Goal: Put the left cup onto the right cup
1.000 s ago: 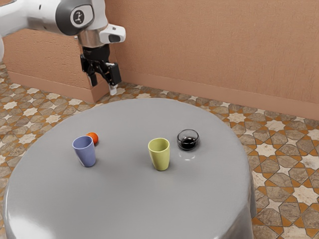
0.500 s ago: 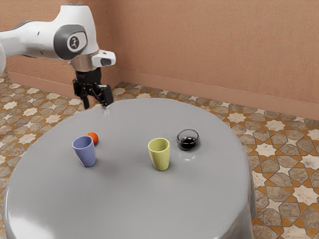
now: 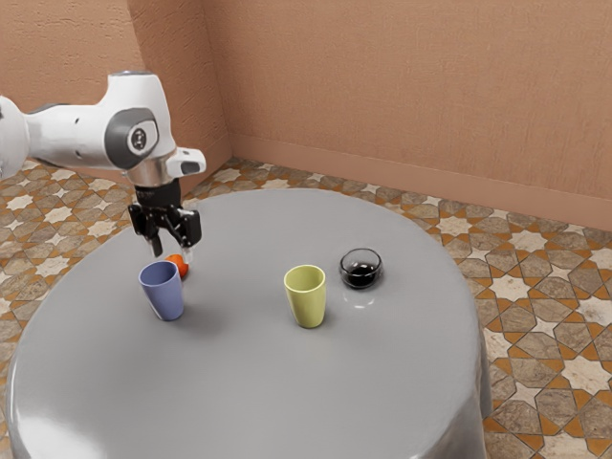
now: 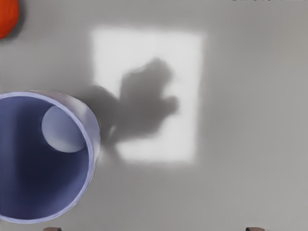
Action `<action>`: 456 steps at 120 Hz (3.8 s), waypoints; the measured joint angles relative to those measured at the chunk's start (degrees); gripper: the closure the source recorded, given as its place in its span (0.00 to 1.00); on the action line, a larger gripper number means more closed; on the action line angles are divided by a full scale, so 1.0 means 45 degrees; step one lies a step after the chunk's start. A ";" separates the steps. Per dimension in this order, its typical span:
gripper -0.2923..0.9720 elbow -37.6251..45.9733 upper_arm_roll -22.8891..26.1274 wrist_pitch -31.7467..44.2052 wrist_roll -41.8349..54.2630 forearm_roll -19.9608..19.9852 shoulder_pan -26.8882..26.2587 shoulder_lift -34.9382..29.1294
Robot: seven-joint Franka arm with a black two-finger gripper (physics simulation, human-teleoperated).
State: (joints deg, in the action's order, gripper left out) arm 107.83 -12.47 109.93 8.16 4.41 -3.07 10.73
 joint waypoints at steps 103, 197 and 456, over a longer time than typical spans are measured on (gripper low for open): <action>0.53 -0.0258 -0.0354 0.1662 0.0503 0.0435 0.0406 0.1995; 0.84 -0.0245 -0.0392 0.1740 0.0485 0.0853 0.0331 0.1823; 0.85 -0.6612 0.0668 -0.2017 -0.2763 -0.1797 -0.4951 0.3618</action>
State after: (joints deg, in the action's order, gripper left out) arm 78.07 -9.46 100.86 -4.27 -3.68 -25.35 27.02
